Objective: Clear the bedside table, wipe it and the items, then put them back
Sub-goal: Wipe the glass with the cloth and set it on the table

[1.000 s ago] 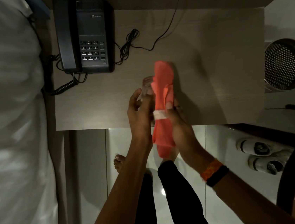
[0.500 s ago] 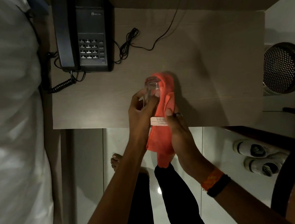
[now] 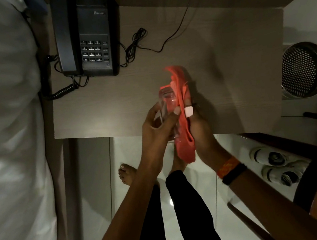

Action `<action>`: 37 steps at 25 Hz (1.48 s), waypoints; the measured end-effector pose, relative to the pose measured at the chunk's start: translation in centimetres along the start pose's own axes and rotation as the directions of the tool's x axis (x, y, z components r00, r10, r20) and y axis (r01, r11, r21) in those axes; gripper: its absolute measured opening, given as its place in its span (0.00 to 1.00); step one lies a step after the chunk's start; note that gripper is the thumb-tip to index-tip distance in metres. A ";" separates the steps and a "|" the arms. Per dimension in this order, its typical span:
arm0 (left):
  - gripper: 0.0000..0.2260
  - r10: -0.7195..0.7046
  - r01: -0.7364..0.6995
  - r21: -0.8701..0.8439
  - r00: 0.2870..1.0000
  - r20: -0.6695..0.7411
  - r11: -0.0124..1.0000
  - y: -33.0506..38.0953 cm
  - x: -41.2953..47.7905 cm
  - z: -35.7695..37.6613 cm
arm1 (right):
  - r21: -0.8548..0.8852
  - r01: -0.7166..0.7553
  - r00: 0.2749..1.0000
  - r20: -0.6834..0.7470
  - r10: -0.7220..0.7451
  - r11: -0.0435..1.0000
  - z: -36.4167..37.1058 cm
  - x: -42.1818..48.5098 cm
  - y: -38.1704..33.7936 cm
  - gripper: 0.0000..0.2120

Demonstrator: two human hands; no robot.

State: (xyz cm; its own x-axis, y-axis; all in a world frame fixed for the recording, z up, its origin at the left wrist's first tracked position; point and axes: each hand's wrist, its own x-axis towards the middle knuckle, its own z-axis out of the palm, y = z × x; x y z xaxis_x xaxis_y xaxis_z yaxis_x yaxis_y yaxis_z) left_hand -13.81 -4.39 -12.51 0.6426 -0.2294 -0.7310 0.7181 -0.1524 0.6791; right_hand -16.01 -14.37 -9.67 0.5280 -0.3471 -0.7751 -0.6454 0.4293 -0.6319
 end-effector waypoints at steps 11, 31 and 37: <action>0.14 -0.065 0.068 -0.070 0.997 0.040 0.995 -0.5 0.1 -0.9 | 0.077 -0.059 0.998 0.028 0.057 0.995 -0.1 0.5 0.0 0.14; 0.20 -0.087 0.079 -0.165 0.995 -0.040 0.983 -0.3 0.7 -1.8 | -0.244 0.207 0.978 0.033 -0.206 0.947 -0.6 -1.2 2.4 0.19; 0.24 -0.050 -0.012 -0.210 0.956 -0.288 0.978 0.7 1.5 -7.7 | -0.648 0.698 0.655 0.404 -0.639 0.305 -2.8 4.0 3.9 0.20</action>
State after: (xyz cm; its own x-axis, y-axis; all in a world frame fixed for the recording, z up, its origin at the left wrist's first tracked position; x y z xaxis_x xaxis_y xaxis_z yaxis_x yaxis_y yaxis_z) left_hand -10.29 2.52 -13.69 0.6557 0.0646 -0.7523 0.7503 0.0558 0.6588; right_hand -17.96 -16.42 -15.19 0.9811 -0.1641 -0.1026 -0.1859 -0.6514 -0.7356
